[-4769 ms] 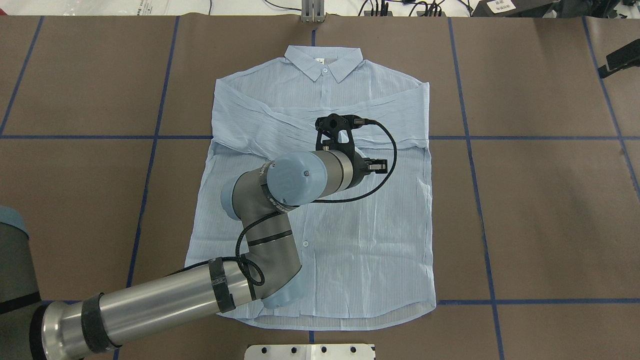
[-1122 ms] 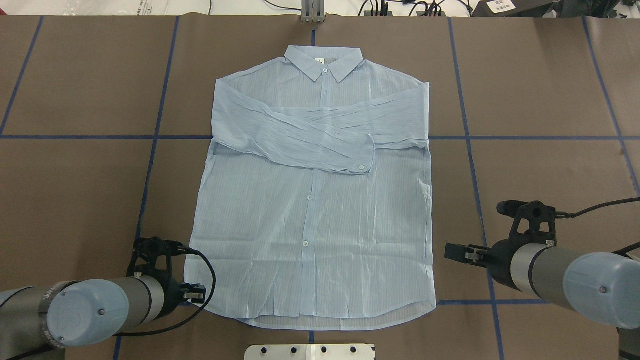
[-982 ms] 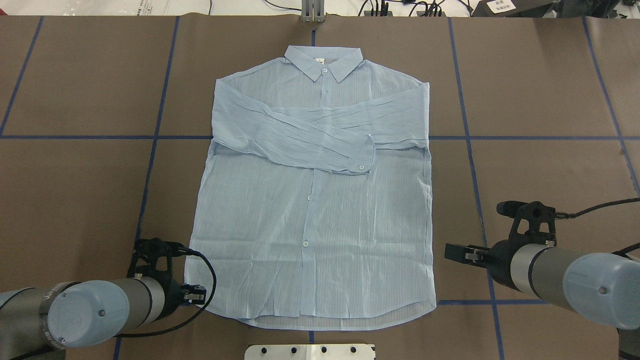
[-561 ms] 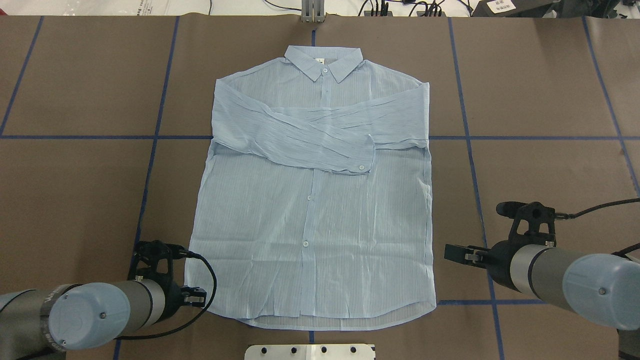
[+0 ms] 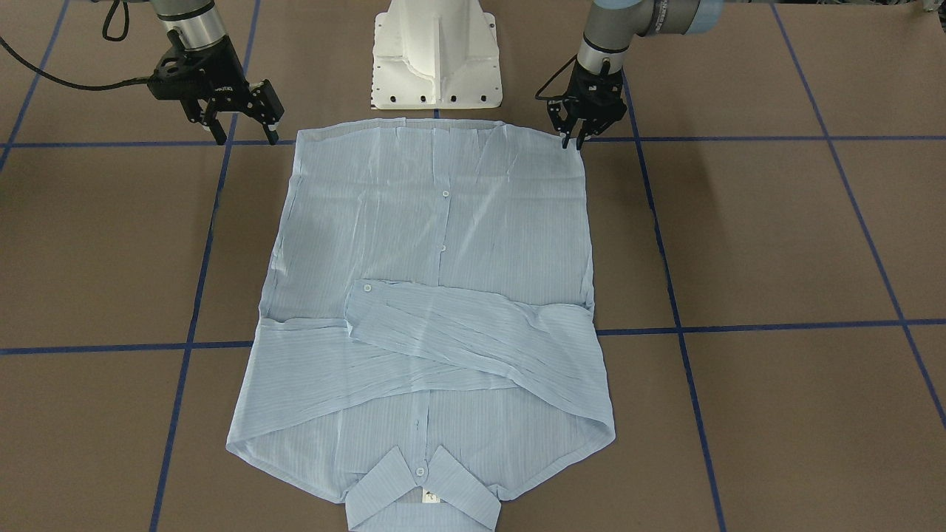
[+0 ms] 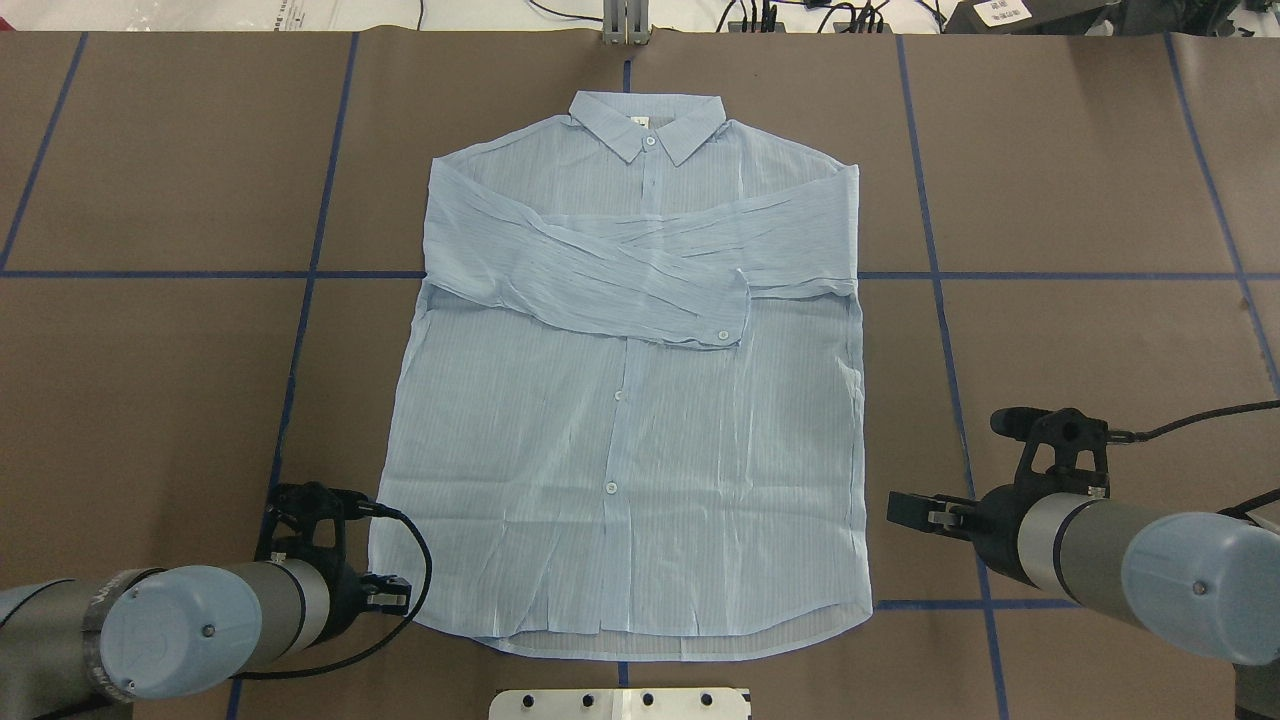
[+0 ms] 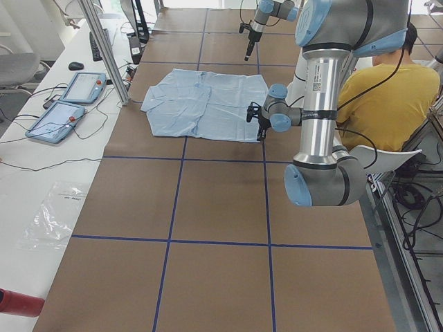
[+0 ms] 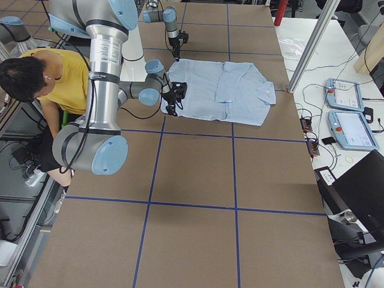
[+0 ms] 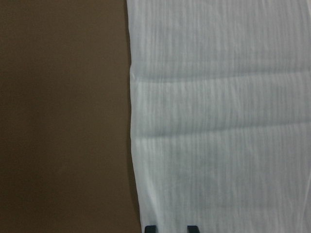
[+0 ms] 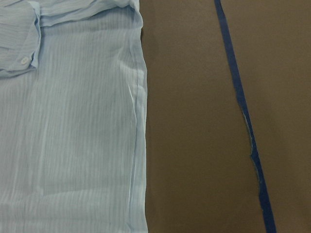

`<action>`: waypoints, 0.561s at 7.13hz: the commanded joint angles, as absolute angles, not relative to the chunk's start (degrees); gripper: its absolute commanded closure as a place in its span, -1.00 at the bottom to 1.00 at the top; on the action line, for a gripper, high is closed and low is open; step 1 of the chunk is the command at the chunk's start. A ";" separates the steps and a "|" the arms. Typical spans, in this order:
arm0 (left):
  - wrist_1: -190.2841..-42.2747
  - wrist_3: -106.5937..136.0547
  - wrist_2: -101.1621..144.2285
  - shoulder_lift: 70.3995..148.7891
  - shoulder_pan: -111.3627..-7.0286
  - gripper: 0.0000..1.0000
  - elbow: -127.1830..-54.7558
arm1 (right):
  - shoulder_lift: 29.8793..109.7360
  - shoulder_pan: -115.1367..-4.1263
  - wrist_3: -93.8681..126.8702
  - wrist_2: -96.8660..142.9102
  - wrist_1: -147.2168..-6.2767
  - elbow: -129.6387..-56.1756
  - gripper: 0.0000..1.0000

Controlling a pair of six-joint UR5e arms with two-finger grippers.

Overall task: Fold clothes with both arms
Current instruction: 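Grasp the shirt hem corners nearest the robot with both grippers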

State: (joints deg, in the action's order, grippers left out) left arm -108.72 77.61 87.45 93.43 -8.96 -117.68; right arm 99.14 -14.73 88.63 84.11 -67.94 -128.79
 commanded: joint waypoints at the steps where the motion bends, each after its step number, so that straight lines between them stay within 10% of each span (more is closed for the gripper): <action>1: -108.72 77.61 87.45 93.43 -8.96 0.32 -117.42 | 99.14 -14.33 88.68 83.67 -67.94 -128.76 -1.00; 4: -108.72 77.61 87.45 93.51 -8.96 1.00 -117.51 | 99.14 -13.98 88.68 83.67 -67.94 -128.76 -1.00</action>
